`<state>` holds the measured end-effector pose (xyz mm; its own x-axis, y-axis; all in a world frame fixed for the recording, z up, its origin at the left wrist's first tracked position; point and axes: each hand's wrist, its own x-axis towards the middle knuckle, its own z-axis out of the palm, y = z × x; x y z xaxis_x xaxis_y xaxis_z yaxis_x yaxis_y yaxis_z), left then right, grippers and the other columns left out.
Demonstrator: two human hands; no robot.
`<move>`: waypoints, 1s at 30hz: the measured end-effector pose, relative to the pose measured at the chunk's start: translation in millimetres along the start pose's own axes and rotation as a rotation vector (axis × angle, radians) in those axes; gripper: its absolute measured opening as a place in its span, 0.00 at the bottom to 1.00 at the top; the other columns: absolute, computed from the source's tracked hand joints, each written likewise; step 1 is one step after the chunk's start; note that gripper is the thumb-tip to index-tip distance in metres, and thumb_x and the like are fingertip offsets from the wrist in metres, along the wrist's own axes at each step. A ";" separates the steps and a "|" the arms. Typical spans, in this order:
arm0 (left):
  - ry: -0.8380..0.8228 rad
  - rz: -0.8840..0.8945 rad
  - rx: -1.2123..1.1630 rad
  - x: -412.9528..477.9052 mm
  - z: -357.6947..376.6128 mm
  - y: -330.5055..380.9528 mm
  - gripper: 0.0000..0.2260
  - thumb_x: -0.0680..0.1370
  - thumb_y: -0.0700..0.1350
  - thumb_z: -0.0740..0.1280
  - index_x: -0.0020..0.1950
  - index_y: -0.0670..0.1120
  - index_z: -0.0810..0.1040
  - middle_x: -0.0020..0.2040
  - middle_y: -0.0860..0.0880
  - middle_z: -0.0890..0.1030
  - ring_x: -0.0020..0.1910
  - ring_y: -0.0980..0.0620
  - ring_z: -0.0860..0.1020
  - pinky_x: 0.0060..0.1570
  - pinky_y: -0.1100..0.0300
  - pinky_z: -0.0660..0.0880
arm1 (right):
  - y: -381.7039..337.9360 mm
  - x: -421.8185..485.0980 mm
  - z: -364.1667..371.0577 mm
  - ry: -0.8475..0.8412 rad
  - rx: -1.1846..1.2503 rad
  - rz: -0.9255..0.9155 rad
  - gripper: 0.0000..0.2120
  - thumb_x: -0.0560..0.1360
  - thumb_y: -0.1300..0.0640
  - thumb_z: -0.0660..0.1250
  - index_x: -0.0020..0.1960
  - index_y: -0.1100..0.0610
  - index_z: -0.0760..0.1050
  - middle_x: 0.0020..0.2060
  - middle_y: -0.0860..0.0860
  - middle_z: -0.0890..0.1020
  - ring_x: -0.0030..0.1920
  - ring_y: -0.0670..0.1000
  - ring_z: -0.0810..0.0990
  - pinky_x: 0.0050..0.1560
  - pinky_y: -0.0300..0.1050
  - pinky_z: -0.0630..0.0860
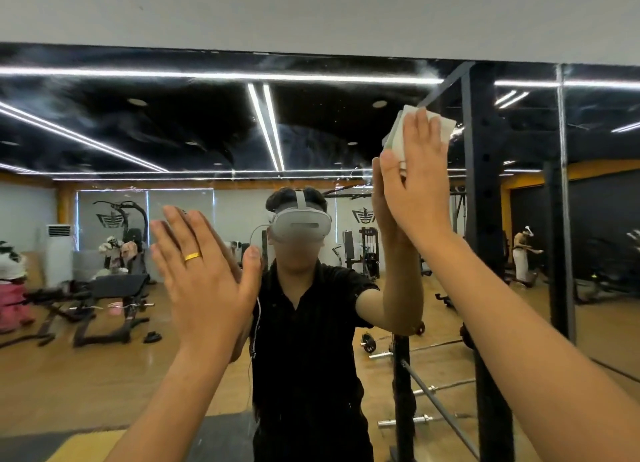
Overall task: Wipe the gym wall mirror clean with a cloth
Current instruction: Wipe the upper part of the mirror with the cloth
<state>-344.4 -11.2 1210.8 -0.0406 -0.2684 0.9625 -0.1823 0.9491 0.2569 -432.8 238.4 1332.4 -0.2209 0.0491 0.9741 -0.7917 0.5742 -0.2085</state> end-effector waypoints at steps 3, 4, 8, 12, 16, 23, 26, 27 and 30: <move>0.003 0.006 0.003 -0.6 0.4 -0.1 0.39 0.83 0.63 0.51 0.84 0.38 0.44 0.84 0.37 0.42 0.83 0.36 0.41 0.81 0.40 0.42 | 9.9 3.6 -6.0 -0.002 -0.017 -0.003 0.30 0.87 0.48 0.55 0.84 0.54 0.47 0.84 0.49 0.49 0.83 0.49 0.44 0.78 0.43 0.43; 0.004 0.007 0.003 -0.4 0.4 -0.3 0.40 0.83 0.63 0.50 0.84 0.38 0.44 0.84 0.37 0.42 0.83 0.37 0.41 0.81 0.40 0.42 | 10.4 5.1 -7.6 0.001 -0.024 -0.011 0.30 0.87 0.48 0.55 0.84 0.54 0.47 0.84 0.49 0.49 0.83 0.50 0.44 0.78 0.44 0.44; -0.002 0.006 0.009 -0.5 0.8 -1.4 0.40 0.83 0.64 0.50 0.84 0.38 0.43 0.84 0.37 0.40 0.83 0.38 0.39 0.81 0.43 0.40 | 5.0 9.9 -6.8 0.078 0.082 0.050 0.26 0.87 0.56 0.56 0.83 0.55 0.55 0.83 0.51 0.54 0.83 0.52 0.49 0.83 0.52 0.49; 0.013 0.006 0.005 0.1 1.2 1.0 0.40 0.83 0.64 0.48 0.84 0.38 0.43 0.84 0.37 0.40 0.83 0.38 0.39 0.80 0.46 0.35 | -11.5 11.8 9.1 0.164 0.190 0.035 0.22 0.86 0.58 0.58 0.80 0.55 0.63 0.81 0.51 0.61 0.81 0.48 0.54 0.82 0.53 0.56; 0.007 0.001 0.006 0.4 0.1 -0.1 0.40 0.83 0.64 0.49 0.84 0.38 0.43 0.84 0.37 0.40 0.83 0.38 0.39 0.80 0.47 0.35 | -58.1 16.1 51.5 0.094 0.176 -0.168 0.22 0.86 0.60 0.56 0.79 0.58 0.63 0.81 0.53 0.62 0.82 0.51 0.54 0.82 0.50 0.54; -0.006 -0.014 -0.012 0.8 0.1 -3.6 0.40 0.83 0.63 0.53 0.84 0.39 0.44 0.84 0.37 0.41 0.83 0.37 0.40 0.81 0.41 0.41 | -144.8 7.8 107.6 -0.170 -0.184 -0.698 0.30 0.79 0.62 0.66 0.79 0.58 0.63 0.77 0.55 0.67 0.79 0.56 0.61 0.81 0.54 0.56; -0.018 -0.019 -0.057 1.3 -1.7 -3.0 0.40 0.83 0.63 0.53 0.84 0.40 0.43 0.84 0.37 0.42 0.83 0.37 0.41 0.80 0.37 0.44 | -169.3 -5.6 107.0 -0.351 -0.233 -0.854 0.26 0.84 0.59 0.60 0.81 0.58 0.59 0.80 0.55 0.63 0.81 0.55 0.57 0.81 0.52 0.50; -0.027 -0.018 -0.081 1.1 -1.9 -2.6 0.40 0.82 0.63 0.53 0.85 0.41 0.42 0.84 0.38 0.41 0.83 0.37 0.40 0.80 0.36 0.44 | -172.3 -11.6 102.0 -0.379 -0.279 -0.889 0.25 0.86 0.56 0.58 0.82 0.57 0.58 0.81 0.54 0.61 0.82 0.54 0.55 0.81 0.50 0.48; -0.036 -0.019 -0.104 1.6 -3.5 -1.2 0.40 0.82 0.63 0.54 0.84 0.41 0.43 0.84 0.36 0.41 0.83 0.35 0.40 0.80 0.34 0.44 | -156.7 -22.1 86.8 -0.226 -0.418 -0.926 0.25 0.85 0.58 0.54 0.81 0.54 0.58 0.80 0.52 0.63 0.81 0.52 0.58 0.80 0.48 0.50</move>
<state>-340.8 -12.2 1212.4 -0.0733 -0.2908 0.9540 -0.0803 0.9552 0.2849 -353.3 76.5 1335.9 0.2370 -0.6849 0.6891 -0.4552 0.5483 0.7015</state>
